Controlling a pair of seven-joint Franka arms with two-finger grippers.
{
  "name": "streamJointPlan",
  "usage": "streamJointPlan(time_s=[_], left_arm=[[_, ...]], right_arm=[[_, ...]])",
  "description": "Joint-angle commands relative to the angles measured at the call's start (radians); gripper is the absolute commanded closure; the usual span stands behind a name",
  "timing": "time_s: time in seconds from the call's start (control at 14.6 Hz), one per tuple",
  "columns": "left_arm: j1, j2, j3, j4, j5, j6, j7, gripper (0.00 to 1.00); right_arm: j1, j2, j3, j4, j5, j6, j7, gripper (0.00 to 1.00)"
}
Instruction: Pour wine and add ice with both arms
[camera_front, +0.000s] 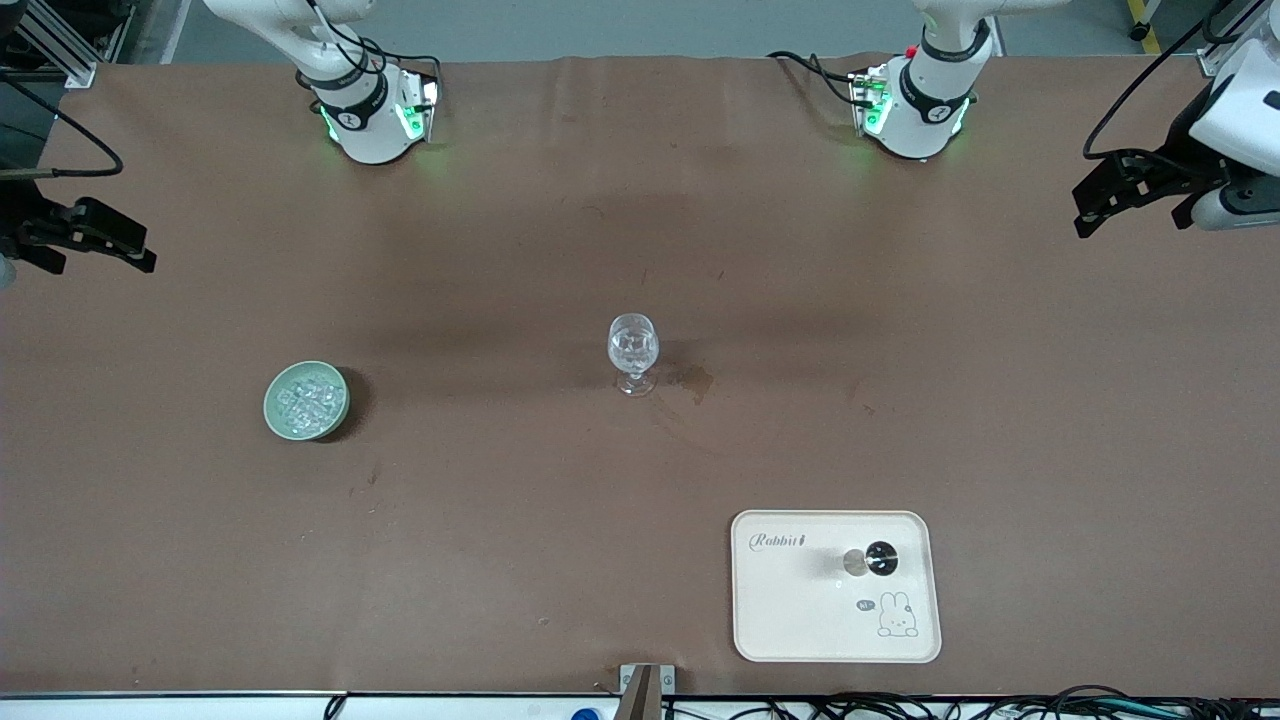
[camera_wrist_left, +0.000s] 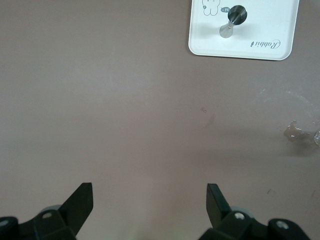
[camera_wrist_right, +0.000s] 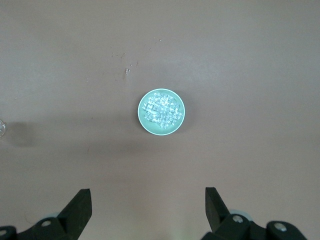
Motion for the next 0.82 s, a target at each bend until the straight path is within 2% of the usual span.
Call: streamJointPlan(time_s=[0.0, 0.48, 0.75], left_arm=[[-0.003, -0.024, 0.032, -0.031, -0.041, 0.023, 0.026, 0.0], [-0.008, 0.001, 0.032, -0.003, -0.029, 0.023, 0.127, 0.0], [-0.013, 0.001, 0.028, -0.005, -0.029, 0.018, 0.119, 0.0]], right_arm=[[-0.009, 0.005, 0.0, 0.015, 0.004, 0.0, -0.005, 0.0], [-0.026, 0.039, 0.0, 0.031, 0.017, 0.023, -0.005, 0.0], [-0.02, 0.046, 0.0, 0.031, 0.018, 0.043, -0.003, 0.0]])
